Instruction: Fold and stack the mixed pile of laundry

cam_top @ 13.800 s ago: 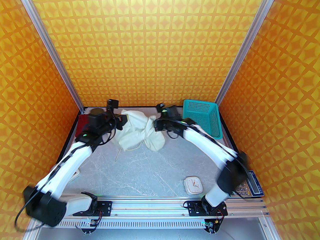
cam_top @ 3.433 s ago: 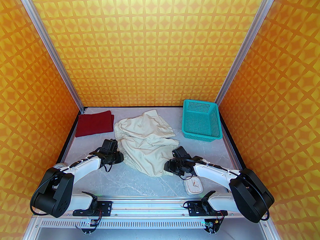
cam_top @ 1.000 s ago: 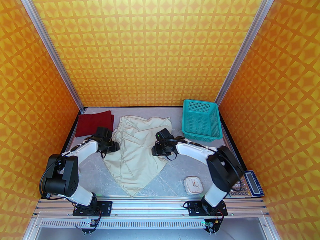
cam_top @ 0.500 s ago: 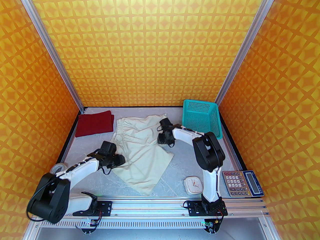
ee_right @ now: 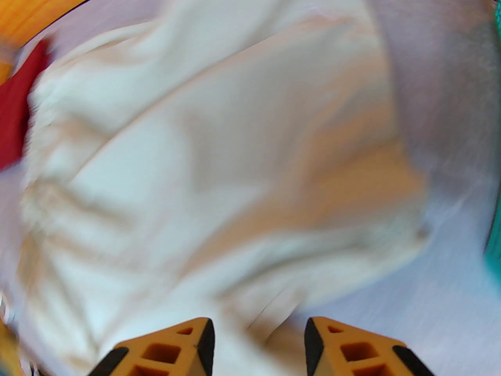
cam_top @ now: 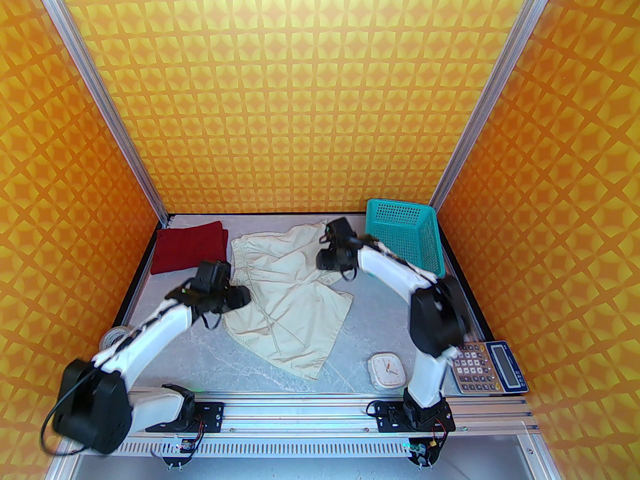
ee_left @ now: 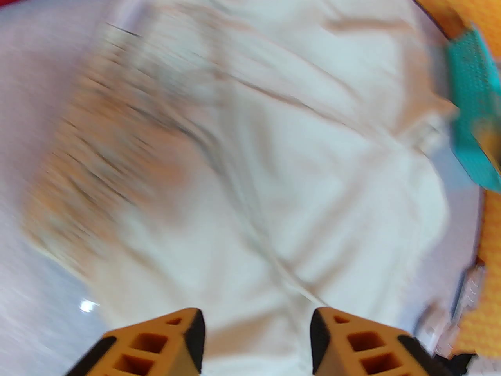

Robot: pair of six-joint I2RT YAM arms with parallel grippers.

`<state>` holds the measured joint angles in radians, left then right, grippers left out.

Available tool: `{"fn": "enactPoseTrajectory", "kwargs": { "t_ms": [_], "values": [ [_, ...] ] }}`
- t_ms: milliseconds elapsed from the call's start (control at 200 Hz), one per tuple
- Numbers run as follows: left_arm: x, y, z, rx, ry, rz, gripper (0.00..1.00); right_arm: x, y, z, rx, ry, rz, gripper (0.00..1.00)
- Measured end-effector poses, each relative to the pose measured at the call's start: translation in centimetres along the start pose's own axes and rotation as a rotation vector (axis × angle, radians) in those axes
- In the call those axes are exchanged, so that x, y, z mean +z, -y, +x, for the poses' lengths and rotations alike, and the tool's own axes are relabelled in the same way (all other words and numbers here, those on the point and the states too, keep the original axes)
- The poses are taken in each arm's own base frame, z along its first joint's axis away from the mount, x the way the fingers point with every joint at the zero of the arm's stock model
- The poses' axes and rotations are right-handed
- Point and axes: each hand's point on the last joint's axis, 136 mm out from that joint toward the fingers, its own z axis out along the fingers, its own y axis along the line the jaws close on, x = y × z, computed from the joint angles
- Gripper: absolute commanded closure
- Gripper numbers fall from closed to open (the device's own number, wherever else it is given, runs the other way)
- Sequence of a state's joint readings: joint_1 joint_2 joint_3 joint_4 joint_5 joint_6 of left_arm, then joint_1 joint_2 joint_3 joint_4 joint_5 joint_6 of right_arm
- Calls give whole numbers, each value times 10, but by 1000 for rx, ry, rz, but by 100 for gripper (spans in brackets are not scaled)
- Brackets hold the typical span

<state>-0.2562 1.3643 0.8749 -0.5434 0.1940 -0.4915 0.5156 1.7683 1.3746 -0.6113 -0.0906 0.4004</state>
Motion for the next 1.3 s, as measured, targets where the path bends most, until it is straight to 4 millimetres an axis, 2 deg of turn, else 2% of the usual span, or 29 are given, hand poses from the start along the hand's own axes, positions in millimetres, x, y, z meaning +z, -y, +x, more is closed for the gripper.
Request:
{"fn": "enactPoseTrajectory", "kwargs": {
  "t_ms": [60, 145, 225, 295, 370, 475, 545, 650, 715, 810, 920, 1015, 1105, 1170, 1300],
  "values": [
    [14, -10, -2, 12, -33, -32, 68, -2, -27, 33, -29, -30, -56, 59],
    [33, -24, 8, 19, -97, -72, 70, 10, -48, 82, -57, -115, -96, 60],
    [45, -33, 19, 19, -137, -91, 72, 24, -40, 119, -45, -199, -75, 60],
    [50, -41, 35, 13, -162, -101, 72, 34, -22, 134, -27, -239, -22, 60],
    [53, -47, 55, 9, -186, -106, 72, 42, -7, 136, -24, -251, 37, 60],
    [47, -36, 72, 21, -175, -72, 72, 53, 10, 132, -35, -263, 111, 60],
    [45, -27, 88, 29, -185, -44, 72, 57, 18, 118, -38, -246, 134, 60],
    [36, -13, 105, 29, -196, -4, 69, 63, 40, 93, -27, -220, 178, 60],
    [26, -4, 103, 25, -171, 25, 61, 65, 55, 79, -22, -209, 207, 58],
    [2, 10, 83, 25, -99, 59, 49, 59, 69, 67, -18, -200, 239, 53],
    [-21, 17, 58, 31, -18, 69, 36, 34, 67, 62, 10, -159, 210, 46],
    [-28, -5, 49, -8, 9, 12, 30, -6, 50, 71, 66, -91, 111, 45],
    [-26, -28, 50, -38, -4, -53, 25, -39, 37, 93, 154, -45, -4, 42],
    [-20, -36, 54, -38, -33, -82, 24, -49, 36, 115, 219, -56, -55, 40],
    [-6, -45, 64, -30, -94, -114, 23, -51, 46, 169, 332, -136, -72, 37]
  ]
}}
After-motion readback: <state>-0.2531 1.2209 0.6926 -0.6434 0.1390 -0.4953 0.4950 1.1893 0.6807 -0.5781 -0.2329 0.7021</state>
